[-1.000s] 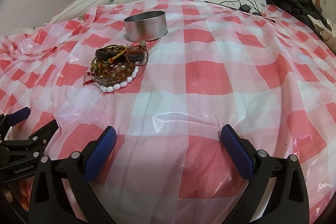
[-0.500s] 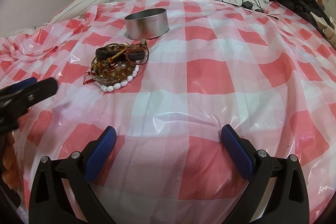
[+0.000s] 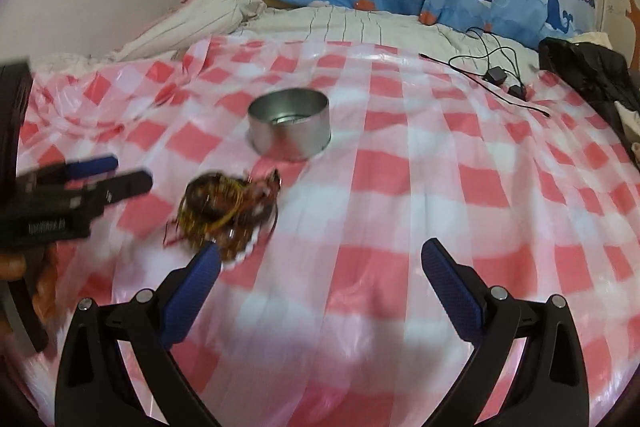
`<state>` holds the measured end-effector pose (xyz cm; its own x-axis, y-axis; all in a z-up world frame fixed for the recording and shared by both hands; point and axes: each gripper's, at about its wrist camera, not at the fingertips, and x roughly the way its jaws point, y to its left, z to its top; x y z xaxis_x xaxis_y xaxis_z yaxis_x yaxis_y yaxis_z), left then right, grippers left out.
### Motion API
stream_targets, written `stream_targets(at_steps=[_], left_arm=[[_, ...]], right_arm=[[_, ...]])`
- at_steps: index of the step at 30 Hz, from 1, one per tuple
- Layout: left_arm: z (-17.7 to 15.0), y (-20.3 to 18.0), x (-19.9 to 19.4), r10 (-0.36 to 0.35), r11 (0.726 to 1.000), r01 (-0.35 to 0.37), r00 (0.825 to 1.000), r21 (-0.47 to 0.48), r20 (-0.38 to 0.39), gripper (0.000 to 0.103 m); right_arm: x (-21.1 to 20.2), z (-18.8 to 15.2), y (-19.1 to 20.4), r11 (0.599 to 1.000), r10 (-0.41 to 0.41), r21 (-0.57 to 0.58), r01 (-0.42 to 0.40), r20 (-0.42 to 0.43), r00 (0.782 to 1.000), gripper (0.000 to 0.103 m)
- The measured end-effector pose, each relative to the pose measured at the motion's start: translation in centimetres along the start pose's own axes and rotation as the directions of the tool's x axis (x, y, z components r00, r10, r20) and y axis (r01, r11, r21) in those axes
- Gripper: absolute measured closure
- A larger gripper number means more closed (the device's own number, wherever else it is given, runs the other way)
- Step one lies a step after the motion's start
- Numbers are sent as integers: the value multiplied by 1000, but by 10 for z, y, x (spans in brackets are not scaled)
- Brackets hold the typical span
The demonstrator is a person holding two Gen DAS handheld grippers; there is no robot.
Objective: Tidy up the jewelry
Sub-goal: 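Move the left tool to the jewelry pile and close on a bracelet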
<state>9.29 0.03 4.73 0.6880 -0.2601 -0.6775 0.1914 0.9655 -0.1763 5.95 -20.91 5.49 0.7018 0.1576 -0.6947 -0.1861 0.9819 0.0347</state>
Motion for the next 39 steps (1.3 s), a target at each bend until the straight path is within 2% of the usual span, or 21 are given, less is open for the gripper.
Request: stream_targets(at_steps=[3,4,9,14,18,19,21,23,25,27,29,31,32,37,39], left_arm=[[-3,-11,3,-46,998,46,999,46,-2,22],[-4,-19,3,-54,995,53,999,89,6,22],[-12,-48,5,-51,976,46,998,213,19,22],[-17,-66,18,22,953,-24,1000,303,10,22],[-23,-78,29,70,921,-62,997,385,-6,22],[-23,-78,31,79,918,-69,997,390,-11,25],[-21,-74,34,57,928,-42,998,371,-30,35],[-17,-64,33,27,948,-15,999,318,-35,51],[-14,-55,29,3,962,4,1000,272,-27,62],[-11,-48,26,-24,973,28,1000,230,-20,74],[-8,-42,25,-46,980,50,999,195,-28,90],[-7,-36,24,-69,985,75,997,158,-40,99],[-5,-33,24,-78,986,84,996,141,-43,103],[0,-23,18,-120,990,122,992,75,-33,103],[1,-21,17,-114,991,116,993,68,-30,103]], right_arm=[[13,-7,-9,998,13,64,-11,-21,1000,7],[17,-8,-12,996,22,83,-19,-36,999,7],[21,-10,-17,992,34,120,-28,-48,998,7],[26,-13,-26,983,52,178,-40,-67,996,7],[29,-14,-29,979,58,197,-43,-73,996,7],[29,-14,-29,980,59,196,-44,-73,996,7],[29,-14,-27,981,59,187,-44,-74,996,7],[30,-14,-25,983,55,177,-41,-75,996,7],[30,-14,-23,985,49,166,-36,-76,996,7],[30,-14,-20,989,43,148,-31,-75,996,7],[30,-14,-15,992,42,124,-33,-70,997,7],[29,-14,-9,995,50,89,-45,-61,997,7],[28,-14,-5,996,58,72,-54,-56,997,7],[28,-10,15,992,124,-1,-124,-28,992,7],[31,-6,22,987,156,-26,-156,-19,988,7]])
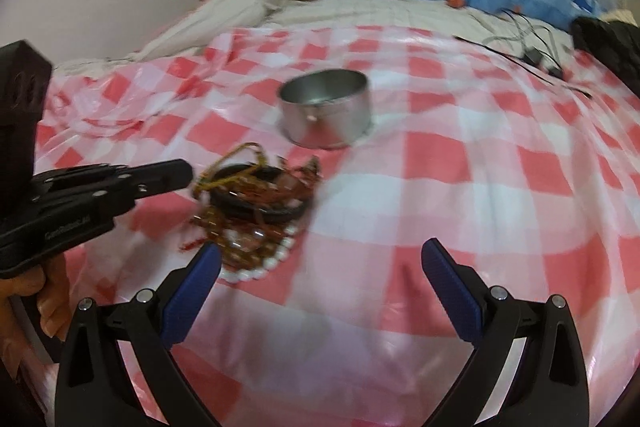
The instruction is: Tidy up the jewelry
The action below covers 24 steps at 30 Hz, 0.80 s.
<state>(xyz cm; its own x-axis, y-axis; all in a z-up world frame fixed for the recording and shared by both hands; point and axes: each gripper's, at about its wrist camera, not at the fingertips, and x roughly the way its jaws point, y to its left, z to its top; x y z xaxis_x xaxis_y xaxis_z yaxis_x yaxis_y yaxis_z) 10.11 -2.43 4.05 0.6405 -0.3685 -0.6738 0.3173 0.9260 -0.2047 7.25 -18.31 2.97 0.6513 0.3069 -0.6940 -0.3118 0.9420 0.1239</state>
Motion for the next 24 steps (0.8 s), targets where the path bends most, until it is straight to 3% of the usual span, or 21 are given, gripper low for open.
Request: stream_targets(at_steps=[2,5,7,10,13,15,16,17,18,20,24], left_arm=[[0,1,-1,4,1000,-4,1000,0,-1,103],[-1,-5,3,-45,998,47,998,35,-45,103],[-3,-13,4,-27,995,32,998,92,-55,102],[-5,-21,6,32,986,-25,999,164,-44,91],[-7,-18,13,74,983,-64,996,171,-49,81],[-8,-16,16,74,983,-61,995,170,-72,81],[-8,-17,17,92,980,-78,993,182,-69,87],[-8,-17,17,97,979,-83,993,185,-72,95],[-9,-17,17,100,979,-86,993,184,-69,96],[-7,-15,14,87,982,-76,995,171,-57,99],[-2,-9,4,39,993,-36,999,115,-24,99]], right_arm=[[7,3,4,1000,16,-15,-16,-11,1000,9],[16,6,7,999,27,-28,-28,-41,999,25],[19,6,5,999,30,-19,-31,-47,998,25],[23,7,4,999,29,-18,-30,-53,998,28],[30,9,1,999,44,-9,-45,-74,996,41],[32,8,0,998,69,-5,-70,-81,994,60],[31,8,0,997,75,-6,-76,-81,994,66],[31,7,0,997,82,-2,-83,-84,993,83],[30,7,-2,994,105,10,-105,-84,991,89],[28,7,-4,993,116,28,-114,-74,991,97],[21,9,-11,985,158,79,-155,-38,987,99]])
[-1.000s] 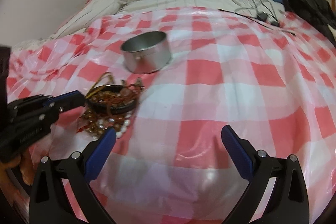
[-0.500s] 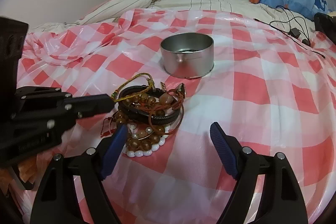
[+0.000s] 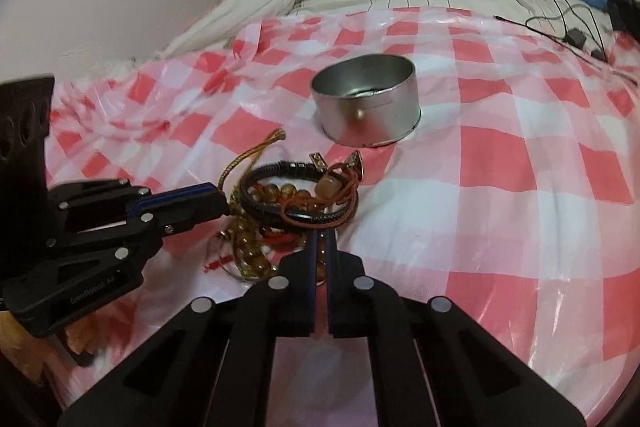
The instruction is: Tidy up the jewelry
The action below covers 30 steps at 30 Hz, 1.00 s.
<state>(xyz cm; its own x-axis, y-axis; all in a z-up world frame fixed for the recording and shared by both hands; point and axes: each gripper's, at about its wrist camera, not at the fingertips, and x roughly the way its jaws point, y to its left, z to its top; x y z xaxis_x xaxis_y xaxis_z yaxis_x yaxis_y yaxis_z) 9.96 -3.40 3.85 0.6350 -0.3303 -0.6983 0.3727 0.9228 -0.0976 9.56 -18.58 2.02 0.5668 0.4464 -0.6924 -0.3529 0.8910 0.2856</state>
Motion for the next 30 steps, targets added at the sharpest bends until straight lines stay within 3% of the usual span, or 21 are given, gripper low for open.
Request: stream_targets(at_steps=[8,11,12,13,14,16,17,19,22,23,26,30], left_arm=[[5,8,-11,5,999,-3,999,-41,38,99],[5,9,-9,7,999,-5,999,-46,34,99],[5,10,-10,6,999,-5,999,-46,35,99],[4,10,-9,5,999,-3,999,-48,35,99],[4,10,-9,3,999,-2,999,-48,35,99],[4,11,-9,0,999,1,999,-50,34,99],[3,10,-8,-3,999,5,999,-50,32,99],[3,10,-6,-7,999,9,1000,-52,30,99],[2,10,-5,-11,998,12,1000,-54,24,99],[1,10,-5,-12,998,13,1000,-55,24,99],[1,11,-4,-13,998,14,1000,-58,22,99],[1,12,-4,-9,998,11,1000,-61,26,99]], right_arm=[[-23,5,3,1000,13,-10,-12,91,996,99],[-17,4,9,999,12,-46,-10,53,999,96],[-15,2,10,998,6,-55,-3,49,999,66],[-15,2,12,998,-6,-64,10,61,998,43],[-17,1,14,997,-15,-78,21,83,996,27],[-13,3,20,994,-14,-111,23,79,997,30],[-10,4,21,993,-17,-118,25,70,997,38],[-1,3,19,993,-22,-111,26,39,999,44],[9,2,8,998,0,-63,-1,-5,1000,72],[10,3,5,999,11,-49,-12,-9,1000,91],[6,3,3,999,35,-34,-35,13,999,101],[-9,6,0,997,73,-5,-73,72,995,101]])
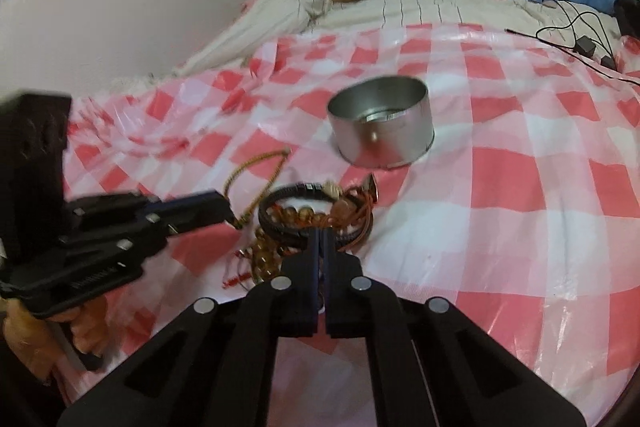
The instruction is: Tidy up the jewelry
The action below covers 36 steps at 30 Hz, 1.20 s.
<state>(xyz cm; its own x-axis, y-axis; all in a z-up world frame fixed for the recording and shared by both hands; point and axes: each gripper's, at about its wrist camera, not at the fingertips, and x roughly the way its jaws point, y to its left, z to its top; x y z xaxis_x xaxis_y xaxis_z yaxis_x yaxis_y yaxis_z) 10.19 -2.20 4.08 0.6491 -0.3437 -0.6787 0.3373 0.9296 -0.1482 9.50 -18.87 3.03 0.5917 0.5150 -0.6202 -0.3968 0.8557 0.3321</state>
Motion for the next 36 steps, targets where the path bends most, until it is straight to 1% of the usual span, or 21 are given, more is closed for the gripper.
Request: stream_targets(at_steps=[5,8,10,13,14,19,21,22,25,26,27,28,29,30,31,32,34,36], left_arm=[[2,1,-5,2,1000,-2,1000,-2,21,99],[4,2,-11,-5,1000,5,999,-3,49,99],[6,2,-16,-21,1000,21,998,-9,67,99],[14,0,-26,-57,998,59,994,-14,97,99],[16,0,-29,-71,997,73,992,-16,103,103],[38,1,-39,-116,992,122,984,-35,133,103],[52,0,-38,-132,990,137,981,-30,140,103],[57,-1,-38,-134,990,138,982,-22,137,103],[66,-10,-38,-148,988,143,985,51,92,103],[61,-16,-38,-149,983,142,987,113,62,102],[56,-19,-38,-149,979,141,988,148,46,102],[46,-24,-35,-148,970,144,989,195,8,98],[37,-26,-30,-139,966,141,990,218,-25,86],[26,-29,-23,-111,962,121,992,244,-56,78],[15,-32,-16,-74,958,92,994,273,-78,66],[7,-36,-10,-48,950,75,994,303,-94,64],[-2,-42,0,-41,942,77,992,328,-115,63],[-6,-47,8,-31,938,70,992,340,-120,61]], right_arm=[[-25,10,-5,995,75,51,-81,96,993,101],[-39,17,-7,988,127,66,-139,156,980,101],[-47,23,-5,983,157,68,-172,186,970,101],[-53,31,-5,977,181,74,-199,202,963,101],[-55,33,-6,976,185,77,-204,204,961,101],[-59,50,-16,973,185,97,-211,225,957,101],[-59,59,-20,973,180,98,-207,235,955,101],[-60,63,-22,974,176,97,-204,240,955,101],[-62,63,-30,973,172,110,-204,250,953,101],[-62,62,-33,972,169,116,-203,250,953,101],[-60,59,-36,971,165,129,-201,243,956,101],[-59,58,-39,969,165,140,-202,238,957,101],[-58,57,-41,968,166,148,-204,236,957,101],[-58,57,-41,967,168,152,-206,235,957,101],[-57,57,-41,967,168,150,-206,235,957,101],[-58,56,-39,967,169,147,-206,235,957,101],[-58,56,-36,970,169,135,-204,233,958,101],[-57,55,-34,971,169,128,-201,229,959,101]])
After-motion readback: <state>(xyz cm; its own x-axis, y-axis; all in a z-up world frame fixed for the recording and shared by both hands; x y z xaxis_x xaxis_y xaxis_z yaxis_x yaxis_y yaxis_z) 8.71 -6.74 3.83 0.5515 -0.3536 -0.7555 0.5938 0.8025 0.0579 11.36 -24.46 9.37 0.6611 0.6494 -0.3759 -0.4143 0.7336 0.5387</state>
